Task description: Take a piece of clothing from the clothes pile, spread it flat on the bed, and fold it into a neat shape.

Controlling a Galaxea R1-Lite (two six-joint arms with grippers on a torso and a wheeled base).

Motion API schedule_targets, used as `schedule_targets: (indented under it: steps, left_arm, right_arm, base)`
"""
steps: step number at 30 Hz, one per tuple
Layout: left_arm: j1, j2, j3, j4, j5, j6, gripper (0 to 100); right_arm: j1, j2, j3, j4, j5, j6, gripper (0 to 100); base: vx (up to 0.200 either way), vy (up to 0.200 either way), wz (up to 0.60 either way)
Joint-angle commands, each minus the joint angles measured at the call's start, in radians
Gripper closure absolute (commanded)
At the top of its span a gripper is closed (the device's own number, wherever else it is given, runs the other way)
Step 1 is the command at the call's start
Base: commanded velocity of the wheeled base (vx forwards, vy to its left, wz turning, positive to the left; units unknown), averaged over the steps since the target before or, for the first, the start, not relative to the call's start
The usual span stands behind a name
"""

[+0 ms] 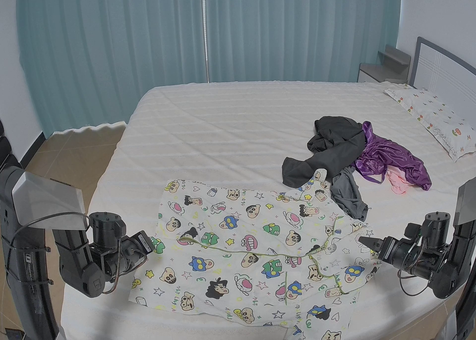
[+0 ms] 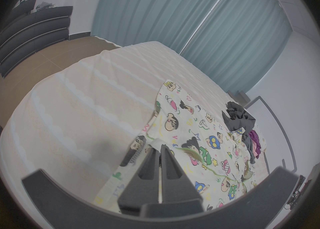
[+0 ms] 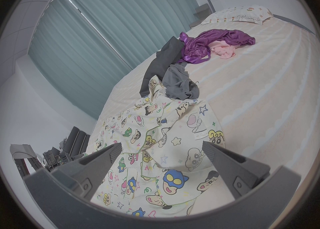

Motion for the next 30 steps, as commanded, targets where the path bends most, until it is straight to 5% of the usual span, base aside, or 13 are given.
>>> schedule_targets:
  steps: [1,6,7,19,23,25,30]
  left_arm:
    - [0.009,0.047,-0.025,0.000,0.000,0.006,100]
    - [0.016,0.066,-0.046,0.000,0.000,0.012,100]
    - [0.017,0.072,-0.052,0.000,0.000,0.012,0]
    - [0.097,0.066,-0.029,0.000,-0.011,0.006,0]
    - [0.129,-0.002,0.023,0.000,-0.129,-0.017,0]
    - [0.144,-0.057,0.051,0.000,-0.239,-0.085,0]
    - [0.169,-0.105,0.069,0.000,-0.339,-0.161,0]
  right_arm:
    - [0.000,0.002,0.018,-0.018,-0.001,0.000,0]
    - [0.000,0.003,0.018,-0.018,-0.001,0.000,0]
    - [0.000,0.003,0.018,-0.018,-0.001,-0.001,0]
    - [0.000,-0.023,0.018,-0.018,-0.001,0.019,0]
    - [0.040,-0.041,0.001,-0.018,-0.004,0.075,0]
    - [0.083,-0.034,-0.094,-0.018,-0.028,0.126,0]
    - [0.148,0.058,-0.349,0.083,-0.084,0.149,0]
  base:
    - [0.000,0.000,0.00]
    - [0.000,0.000,0.00]
    - [0.000,0.000,0.00]
    - [0.000,0.000,0.00]
    - [0.000,0.000,0.00]
    - [0.000,0.000,0.00]
    - [0.000,0.000,0.00]
